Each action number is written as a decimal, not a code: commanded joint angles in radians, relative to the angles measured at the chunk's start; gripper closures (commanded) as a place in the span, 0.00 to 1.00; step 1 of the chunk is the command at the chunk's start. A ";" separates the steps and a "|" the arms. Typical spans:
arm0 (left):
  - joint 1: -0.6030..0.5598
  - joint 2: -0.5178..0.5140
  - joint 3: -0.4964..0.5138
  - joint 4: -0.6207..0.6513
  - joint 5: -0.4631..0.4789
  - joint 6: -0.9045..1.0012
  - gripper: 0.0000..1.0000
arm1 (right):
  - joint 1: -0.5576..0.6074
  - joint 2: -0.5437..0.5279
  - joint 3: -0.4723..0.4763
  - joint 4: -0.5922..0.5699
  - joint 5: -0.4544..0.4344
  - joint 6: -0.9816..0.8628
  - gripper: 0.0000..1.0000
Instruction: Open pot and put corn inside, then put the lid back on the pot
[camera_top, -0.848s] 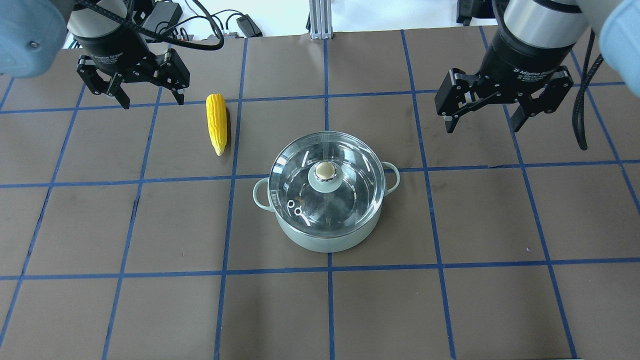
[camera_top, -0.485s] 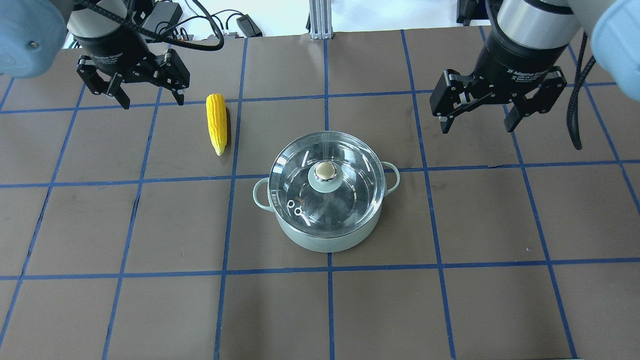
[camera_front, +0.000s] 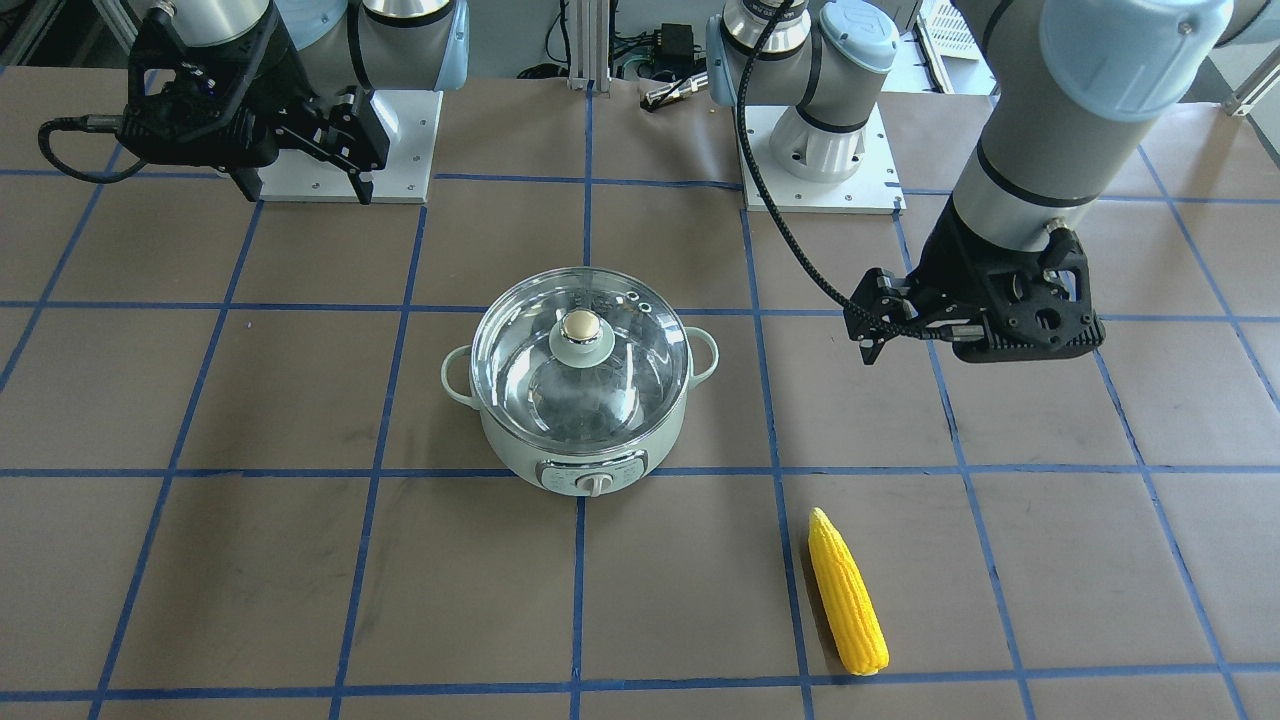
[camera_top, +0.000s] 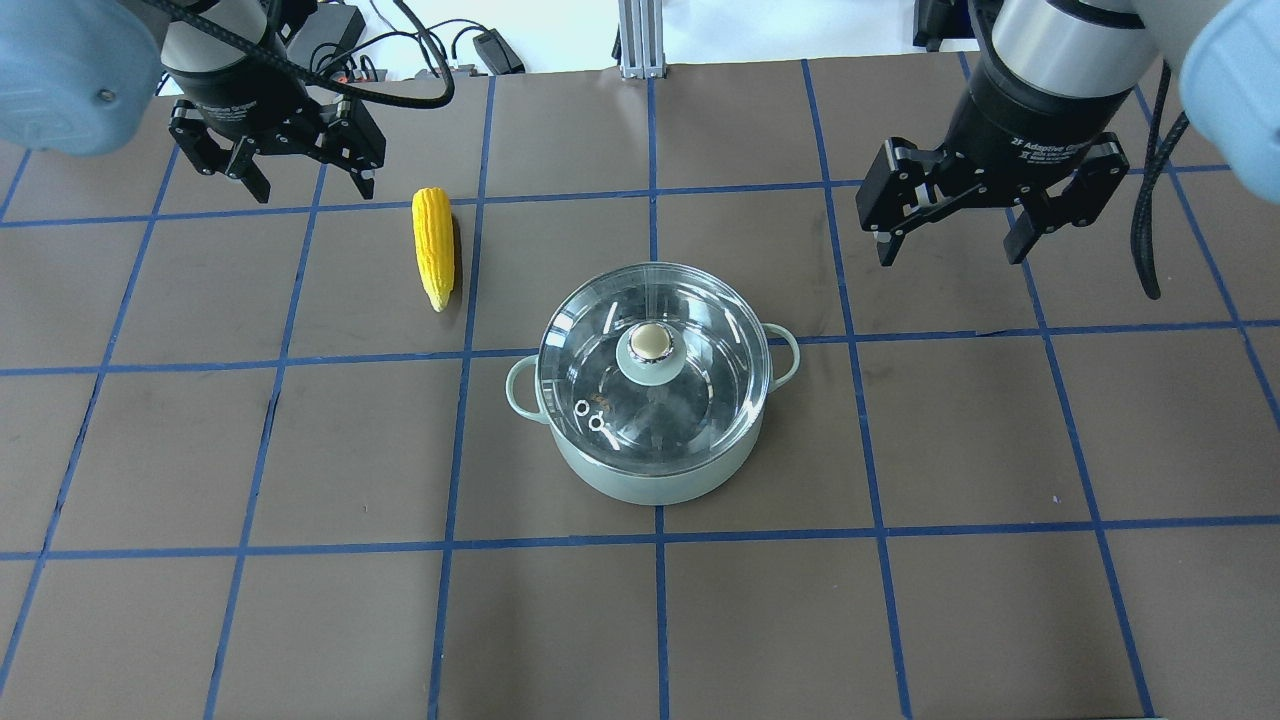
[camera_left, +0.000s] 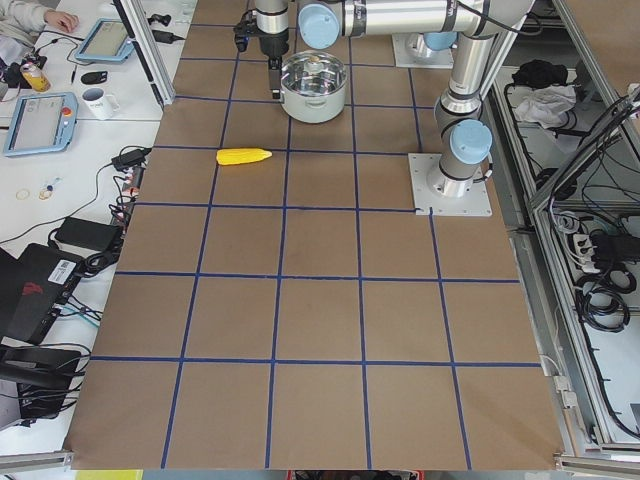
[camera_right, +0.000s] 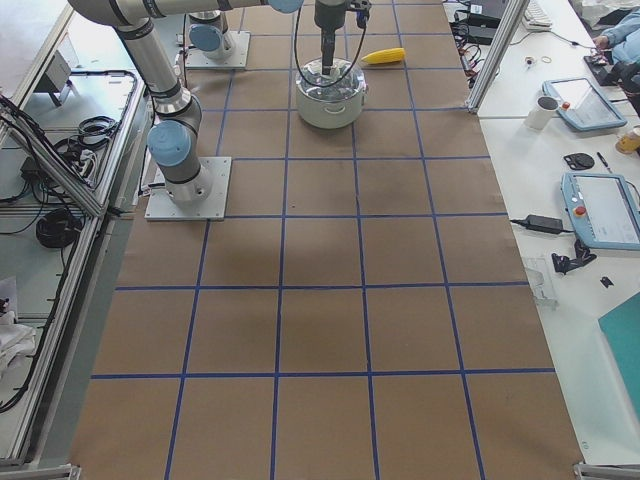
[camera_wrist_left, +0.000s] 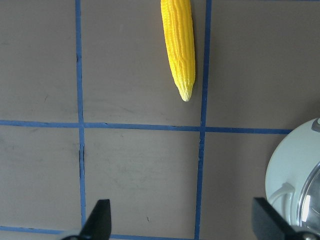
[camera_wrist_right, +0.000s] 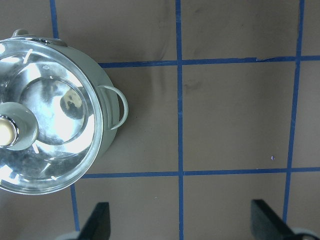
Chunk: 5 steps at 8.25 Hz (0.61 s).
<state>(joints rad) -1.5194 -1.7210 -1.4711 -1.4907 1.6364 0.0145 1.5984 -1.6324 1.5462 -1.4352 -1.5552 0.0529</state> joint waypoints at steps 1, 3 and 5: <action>0.001 -0.128 0.008 0.128 -0.006 -0.011 0.00 | 0.011 0.035 -0.009 -0.021 0.018 0.034 0.00; 0.002 -0.231 0.008 0.229 -0.061 -0.065 0.00 | 0.191 0.141 -0.046 -0.126 0.027 0.233 0.00; 0.002 -0.366 0.008 0.419 -0.069 -0.065 0.00 | 0.316 0.248 -0.046 -0.276 0.027 0.347 0.00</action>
<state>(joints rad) -1.5172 -1.9713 -1.4639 -1.2288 1.5827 -0.0417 1.8011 -1.4776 1.5056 -1.5824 -1.5315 0.2901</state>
